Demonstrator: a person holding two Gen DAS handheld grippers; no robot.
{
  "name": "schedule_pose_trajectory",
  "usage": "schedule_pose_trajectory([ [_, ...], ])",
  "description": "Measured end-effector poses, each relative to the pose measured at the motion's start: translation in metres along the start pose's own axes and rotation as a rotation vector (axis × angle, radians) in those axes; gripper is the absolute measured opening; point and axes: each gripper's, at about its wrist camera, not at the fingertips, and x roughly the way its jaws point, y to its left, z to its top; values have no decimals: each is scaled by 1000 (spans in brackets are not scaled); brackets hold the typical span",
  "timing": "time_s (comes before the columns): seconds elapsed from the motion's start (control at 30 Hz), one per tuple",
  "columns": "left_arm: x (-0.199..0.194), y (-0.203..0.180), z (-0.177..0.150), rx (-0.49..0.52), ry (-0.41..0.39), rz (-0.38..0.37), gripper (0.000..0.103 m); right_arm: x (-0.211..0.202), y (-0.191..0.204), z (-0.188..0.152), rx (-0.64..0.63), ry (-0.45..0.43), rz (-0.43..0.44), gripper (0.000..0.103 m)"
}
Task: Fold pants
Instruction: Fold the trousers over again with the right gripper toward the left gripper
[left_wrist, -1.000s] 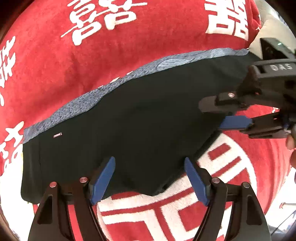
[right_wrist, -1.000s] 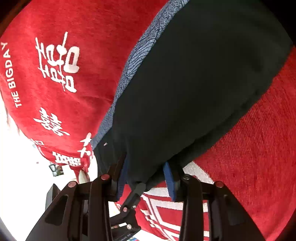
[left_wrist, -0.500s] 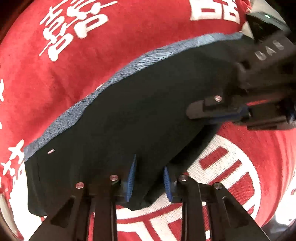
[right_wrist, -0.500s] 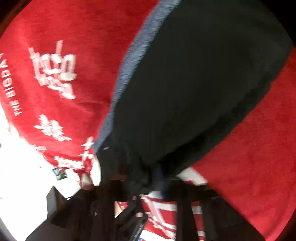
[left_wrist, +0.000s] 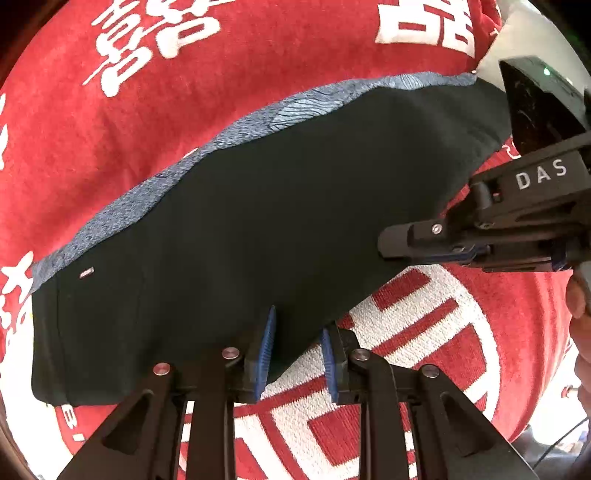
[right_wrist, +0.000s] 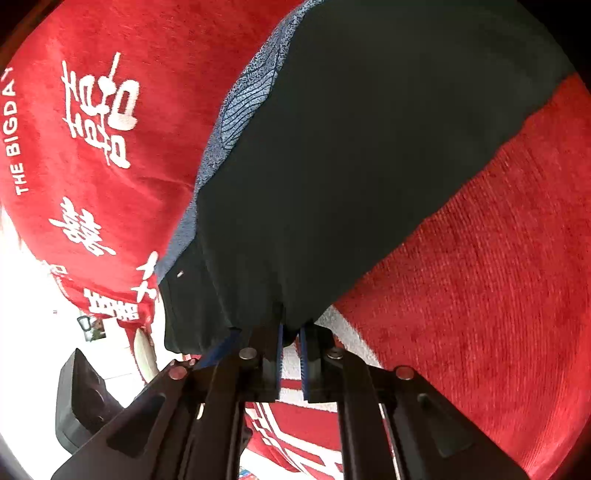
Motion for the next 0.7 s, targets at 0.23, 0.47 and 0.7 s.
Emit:
schedule_pose_trajectory([
  [0.23, -34, 58, -6, -255, -8, 7, 74, -54, 12, -2, -121, -42, -170, 48],
  [0.47, -13, 75, 17, -334, 10, 30, 74, -91, 35, 30, -300, -180, -394, 21],
  [0.7, 19, 45, 39, -308, 67, 41, 74, -94, 35, 66, -376, -221, -492, 25],
])
